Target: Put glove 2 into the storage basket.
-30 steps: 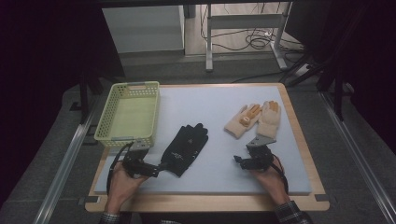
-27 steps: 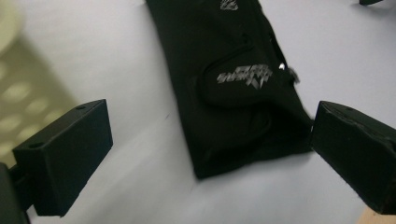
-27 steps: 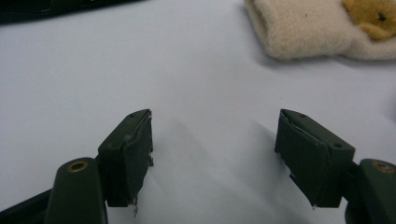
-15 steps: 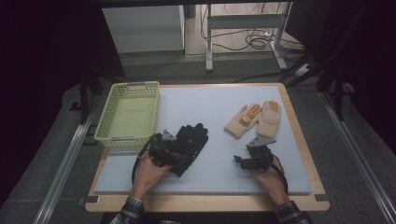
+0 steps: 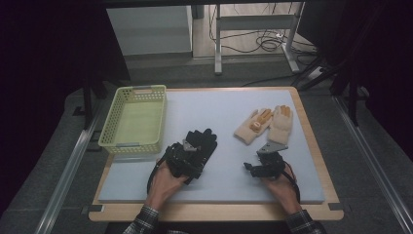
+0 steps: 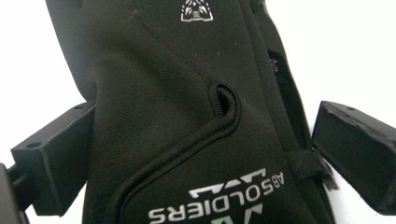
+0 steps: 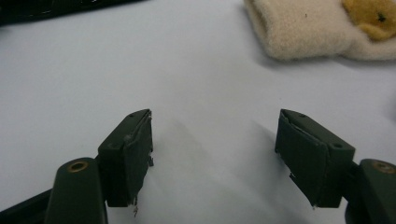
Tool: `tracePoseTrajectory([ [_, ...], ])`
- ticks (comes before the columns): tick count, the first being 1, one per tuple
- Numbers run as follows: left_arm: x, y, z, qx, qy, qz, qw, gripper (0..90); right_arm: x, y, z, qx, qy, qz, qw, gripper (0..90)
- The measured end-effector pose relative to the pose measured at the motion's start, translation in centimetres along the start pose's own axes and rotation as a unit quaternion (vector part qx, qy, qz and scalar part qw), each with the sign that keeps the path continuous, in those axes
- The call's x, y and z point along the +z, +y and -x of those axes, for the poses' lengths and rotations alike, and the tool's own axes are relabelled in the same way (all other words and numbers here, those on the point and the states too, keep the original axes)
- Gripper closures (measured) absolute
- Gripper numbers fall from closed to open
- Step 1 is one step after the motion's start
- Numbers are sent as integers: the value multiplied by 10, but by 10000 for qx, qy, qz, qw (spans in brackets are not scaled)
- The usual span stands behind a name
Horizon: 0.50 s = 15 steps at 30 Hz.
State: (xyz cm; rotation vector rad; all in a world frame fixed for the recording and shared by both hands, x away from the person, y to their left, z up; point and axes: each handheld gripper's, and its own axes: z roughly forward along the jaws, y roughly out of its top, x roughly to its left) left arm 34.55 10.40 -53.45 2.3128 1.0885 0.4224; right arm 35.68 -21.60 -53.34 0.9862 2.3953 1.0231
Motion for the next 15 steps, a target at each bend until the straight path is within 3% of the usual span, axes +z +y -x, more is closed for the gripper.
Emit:
tracePoseTrajectory([
  [7,4,-2,-9,-274,-100,60,9996,0,0,0,0,-7,-7,2,10000,270],
  [10,4,-2,-10,-449,-159,-46,9989,0,0,0,0,-10,-9,2,10000,270],
  [15,1,2,-10,-516,-144,-209,9983,42,0,0,0,-13,-11,1,10000,270],
])
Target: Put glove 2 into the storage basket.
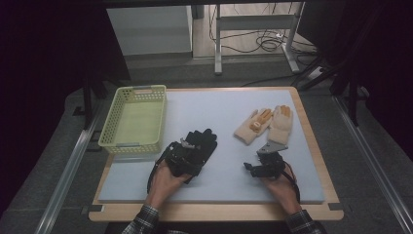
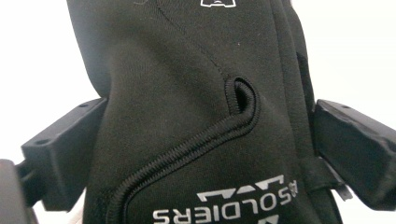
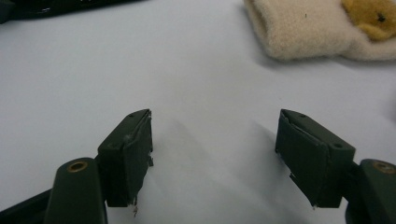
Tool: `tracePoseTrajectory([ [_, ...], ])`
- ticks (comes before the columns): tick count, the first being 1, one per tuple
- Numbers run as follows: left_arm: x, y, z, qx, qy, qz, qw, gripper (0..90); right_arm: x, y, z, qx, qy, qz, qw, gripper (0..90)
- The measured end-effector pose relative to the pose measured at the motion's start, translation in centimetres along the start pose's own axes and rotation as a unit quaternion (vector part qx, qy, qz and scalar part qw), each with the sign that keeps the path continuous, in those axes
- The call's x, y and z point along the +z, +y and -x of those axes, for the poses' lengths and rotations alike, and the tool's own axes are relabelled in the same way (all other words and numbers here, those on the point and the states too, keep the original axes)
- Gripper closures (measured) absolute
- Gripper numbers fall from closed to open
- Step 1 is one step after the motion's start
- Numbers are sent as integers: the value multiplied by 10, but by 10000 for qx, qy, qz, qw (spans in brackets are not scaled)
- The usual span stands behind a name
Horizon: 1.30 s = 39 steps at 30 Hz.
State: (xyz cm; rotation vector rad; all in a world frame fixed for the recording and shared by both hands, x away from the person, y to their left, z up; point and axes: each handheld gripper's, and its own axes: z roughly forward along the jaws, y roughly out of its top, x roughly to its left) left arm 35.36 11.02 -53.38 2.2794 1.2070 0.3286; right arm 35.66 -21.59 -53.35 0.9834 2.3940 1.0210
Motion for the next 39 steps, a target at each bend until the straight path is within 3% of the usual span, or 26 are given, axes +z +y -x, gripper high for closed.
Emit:
tracePoseTrajectory([
  [4,-5,3,-5,-91,93,-95,9999,206,0,0,0,-7,-10,-2,10000,268],
  [7,-7,5,-4,-38,110,-131,9998,286,0,0,0,-7,-11,-1,10000,268],
  [10,-10,5,-1,-8,141,-91,9999,484,0,0,0,-9,-12,-2,10000,268],
  [14,-11,6,0,-3,305,-72,9995,629,0,0,0,-8,-14,-2,10000,267],
  [17,-11,7,0,23,374,-61,9993,665,0,0,0,-6,-10,-2,10000,268],
  [22,-16,11,-2,25,317,43,9995,666,0,0,0,-5,-11,-3,10000,268],
  [30,-32,29,-5,113,429,200,9988,657,0,0,0,-2,-20,-1,10000,268],
  [39,-53,48,-20,-53,431,412,9982,651,0,0,0,-19,-22,0,10000,267],
])
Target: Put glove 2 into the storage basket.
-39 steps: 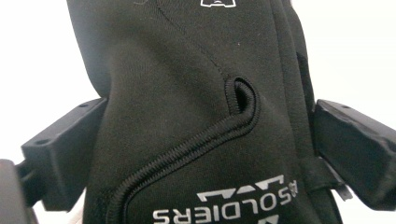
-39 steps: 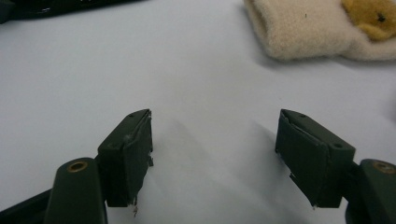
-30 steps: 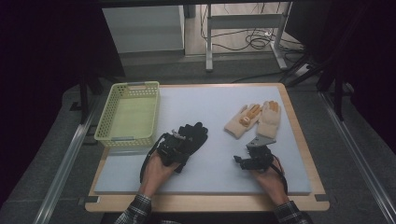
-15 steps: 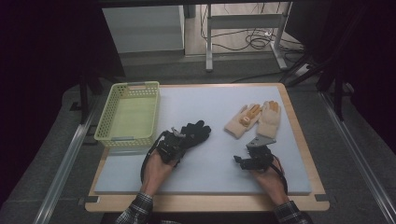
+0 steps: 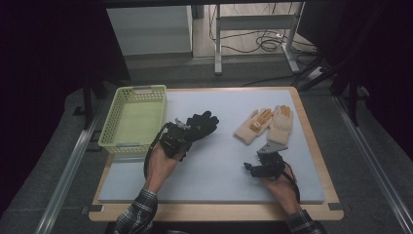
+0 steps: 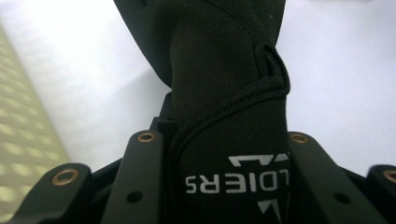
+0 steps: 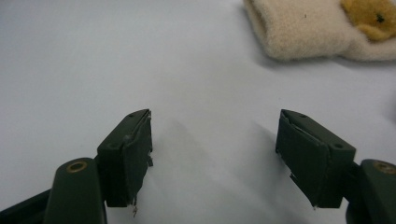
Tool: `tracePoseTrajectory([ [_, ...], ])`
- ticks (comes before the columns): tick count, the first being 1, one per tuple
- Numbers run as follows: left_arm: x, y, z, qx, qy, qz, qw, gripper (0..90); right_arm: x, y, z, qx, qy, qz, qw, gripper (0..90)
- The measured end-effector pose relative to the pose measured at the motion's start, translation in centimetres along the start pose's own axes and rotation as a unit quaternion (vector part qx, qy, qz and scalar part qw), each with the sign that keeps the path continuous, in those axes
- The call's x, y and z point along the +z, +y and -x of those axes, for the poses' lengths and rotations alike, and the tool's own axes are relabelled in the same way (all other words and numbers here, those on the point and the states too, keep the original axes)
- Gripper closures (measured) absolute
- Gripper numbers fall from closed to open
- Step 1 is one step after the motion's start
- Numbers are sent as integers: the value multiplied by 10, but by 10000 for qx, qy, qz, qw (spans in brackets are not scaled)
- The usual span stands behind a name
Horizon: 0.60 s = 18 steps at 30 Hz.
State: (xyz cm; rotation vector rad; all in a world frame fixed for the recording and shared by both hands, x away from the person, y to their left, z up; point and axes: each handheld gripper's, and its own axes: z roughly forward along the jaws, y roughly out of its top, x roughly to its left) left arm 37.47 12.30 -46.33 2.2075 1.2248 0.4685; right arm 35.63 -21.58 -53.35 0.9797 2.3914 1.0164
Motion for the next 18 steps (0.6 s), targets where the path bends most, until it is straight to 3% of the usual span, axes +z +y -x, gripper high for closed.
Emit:
tracePoseTrajectory([
  [10,-25,22,-30,-220,194,142,9995,645,0,0,0,-10,-3,5,10000,267],
  [18,-41,27,-66,-487,574,189,9970,641,0,0,0,-15,-3,6,10000,267],
])
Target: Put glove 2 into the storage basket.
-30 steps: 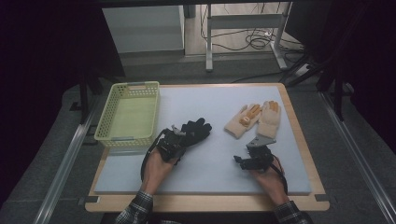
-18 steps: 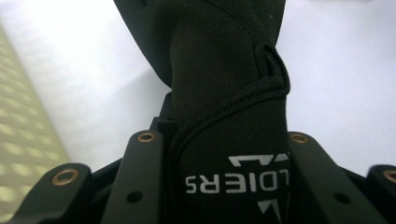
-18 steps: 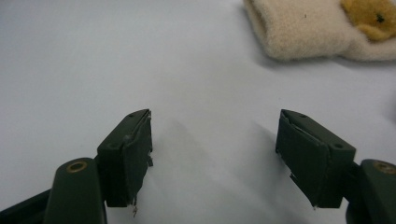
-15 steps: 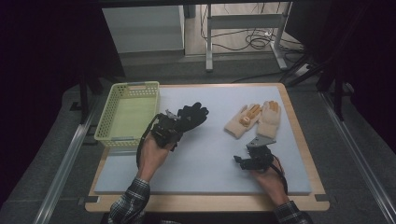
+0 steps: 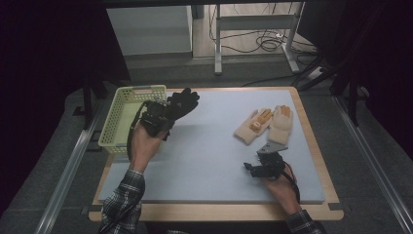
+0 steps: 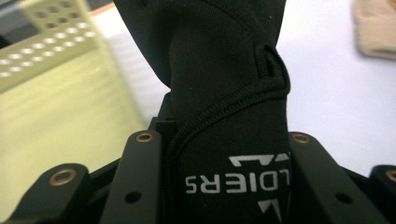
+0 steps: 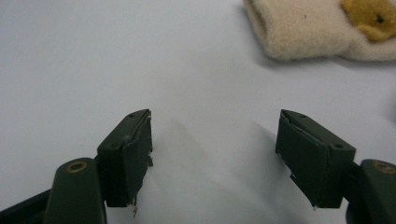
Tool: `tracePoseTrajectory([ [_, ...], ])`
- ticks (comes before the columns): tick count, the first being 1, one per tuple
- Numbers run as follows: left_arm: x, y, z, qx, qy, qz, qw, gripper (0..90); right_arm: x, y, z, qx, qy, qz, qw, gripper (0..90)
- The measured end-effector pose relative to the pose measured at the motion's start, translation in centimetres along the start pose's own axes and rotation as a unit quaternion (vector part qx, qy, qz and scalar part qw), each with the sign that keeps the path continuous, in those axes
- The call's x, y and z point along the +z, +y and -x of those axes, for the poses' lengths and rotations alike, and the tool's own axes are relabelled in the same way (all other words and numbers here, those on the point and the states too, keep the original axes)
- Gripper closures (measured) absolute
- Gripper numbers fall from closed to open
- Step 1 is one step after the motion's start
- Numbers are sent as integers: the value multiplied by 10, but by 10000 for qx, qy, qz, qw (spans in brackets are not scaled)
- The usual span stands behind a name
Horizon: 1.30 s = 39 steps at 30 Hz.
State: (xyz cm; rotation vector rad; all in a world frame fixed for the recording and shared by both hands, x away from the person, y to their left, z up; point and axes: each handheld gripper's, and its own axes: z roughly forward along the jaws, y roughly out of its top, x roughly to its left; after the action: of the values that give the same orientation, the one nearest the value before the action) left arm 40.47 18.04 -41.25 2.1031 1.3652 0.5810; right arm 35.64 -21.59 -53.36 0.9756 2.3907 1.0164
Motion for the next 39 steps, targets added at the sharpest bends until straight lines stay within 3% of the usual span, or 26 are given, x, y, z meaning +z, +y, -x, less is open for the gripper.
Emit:
tracePoseTrajectory([
  [9,-8,-7,-49,-380,414,-42,9984,641,0,0,0,-1,0,3,10000,267],
  [15,-10,-20,-84,-720,586,-93,9956,642,0,0,0,2,1,14,10000,267],
  [24,-3,-44,-126,-1039,825,-158,9910,636,0,0,0,11,3,12,10000,267],
  [32,23,-55,-145,-1248,893,-489,9869,626,0,0,0,15,7,14,10000,267],
  [39,47,-55,-150,-1348,989,-838,9824,614,0,0,0,14,7,14,10000,267],
])
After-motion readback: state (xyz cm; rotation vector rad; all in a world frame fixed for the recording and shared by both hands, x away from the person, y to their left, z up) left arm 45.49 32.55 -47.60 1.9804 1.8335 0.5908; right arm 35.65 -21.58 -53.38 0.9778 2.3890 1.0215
